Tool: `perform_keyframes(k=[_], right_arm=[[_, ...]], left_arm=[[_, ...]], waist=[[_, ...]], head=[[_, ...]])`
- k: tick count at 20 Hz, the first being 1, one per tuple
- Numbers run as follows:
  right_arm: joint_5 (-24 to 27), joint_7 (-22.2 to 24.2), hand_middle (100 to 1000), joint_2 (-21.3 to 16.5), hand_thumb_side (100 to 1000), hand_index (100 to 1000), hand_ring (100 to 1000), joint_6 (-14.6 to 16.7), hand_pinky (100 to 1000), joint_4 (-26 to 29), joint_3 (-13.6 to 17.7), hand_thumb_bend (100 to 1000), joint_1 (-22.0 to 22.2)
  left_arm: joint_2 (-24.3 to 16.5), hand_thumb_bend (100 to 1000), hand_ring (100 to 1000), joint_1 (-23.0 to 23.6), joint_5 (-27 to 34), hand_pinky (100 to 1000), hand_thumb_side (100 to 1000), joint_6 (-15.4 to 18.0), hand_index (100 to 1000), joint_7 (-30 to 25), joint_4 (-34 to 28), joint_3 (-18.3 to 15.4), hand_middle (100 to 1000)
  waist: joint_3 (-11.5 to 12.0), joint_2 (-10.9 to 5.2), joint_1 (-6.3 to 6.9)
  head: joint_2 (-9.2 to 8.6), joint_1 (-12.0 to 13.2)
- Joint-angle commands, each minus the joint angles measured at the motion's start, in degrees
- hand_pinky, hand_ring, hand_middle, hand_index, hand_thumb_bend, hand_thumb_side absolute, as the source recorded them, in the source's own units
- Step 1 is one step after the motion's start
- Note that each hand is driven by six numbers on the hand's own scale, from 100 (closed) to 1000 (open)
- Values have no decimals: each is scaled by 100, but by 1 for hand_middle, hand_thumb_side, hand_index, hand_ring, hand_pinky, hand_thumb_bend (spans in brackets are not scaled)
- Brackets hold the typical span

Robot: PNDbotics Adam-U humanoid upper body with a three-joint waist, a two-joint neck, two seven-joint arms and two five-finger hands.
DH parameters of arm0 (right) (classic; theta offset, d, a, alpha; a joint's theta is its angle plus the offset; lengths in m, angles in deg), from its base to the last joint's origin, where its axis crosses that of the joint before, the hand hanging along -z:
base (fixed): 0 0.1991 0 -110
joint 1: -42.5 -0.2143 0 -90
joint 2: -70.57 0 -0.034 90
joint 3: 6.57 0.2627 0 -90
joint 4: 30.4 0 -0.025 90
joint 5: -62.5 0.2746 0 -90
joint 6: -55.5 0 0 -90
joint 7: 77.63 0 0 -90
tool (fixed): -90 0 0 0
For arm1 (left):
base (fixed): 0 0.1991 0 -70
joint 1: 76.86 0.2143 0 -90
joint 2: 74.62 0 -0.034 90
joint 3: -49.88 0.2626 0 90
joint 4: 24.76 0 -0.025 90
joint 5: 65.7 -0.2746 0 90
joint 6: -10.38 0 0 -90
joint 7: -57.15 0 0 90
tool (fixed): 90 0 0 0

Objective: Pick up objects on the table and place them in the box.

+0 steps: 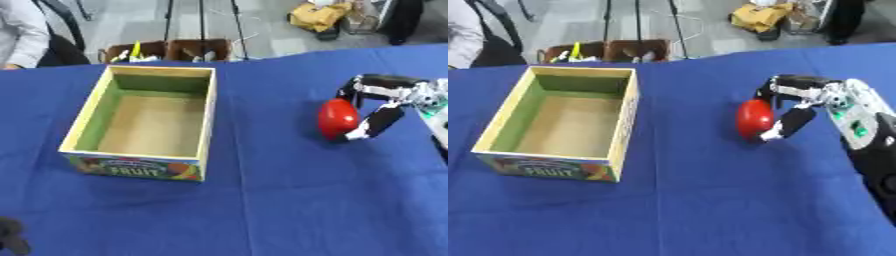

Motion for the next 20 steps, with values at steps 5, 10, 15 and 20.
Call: perform_keyframes(k=[5, 10, 15, 20], right_arm=[[356, -150, 387, -131, 400, 529, 584, -171, 519, 150, 69, 100, -147], [573, -271, 360, -167, 368, 494, 575, -290, 512, 402, 21, 100, -168], [805, -368, 328, -198, 314, 454, 557, -443, 495, 732, -28, 100, -227], [1019, -461, 312, -212, 288, 427, 542, -600, 486, 1042, -83, 100, -340]], left_arm=[[-21, 100, 355, -22, -12, 397, 817, -1, 576, -14, -58, -4, 462], [-37, 100, 356, -22, 4, 398, 818, -16, 576, -7, -54, -9, 462], [-57, 100, 356, -28, 19, 398, 818, -44, 577, -2, -55, -14, 462], [-81, 100, 357, -34, 33, 399, 819, -71, 577, 11, -60, -22, 462]], waist=[[-13, -127, -14], [-17, -171, -31], [-14, -216, -66], [9, -263, -110]], head=[[-58, -11], [-56, -18], [-58, -24], [-56, -40]])
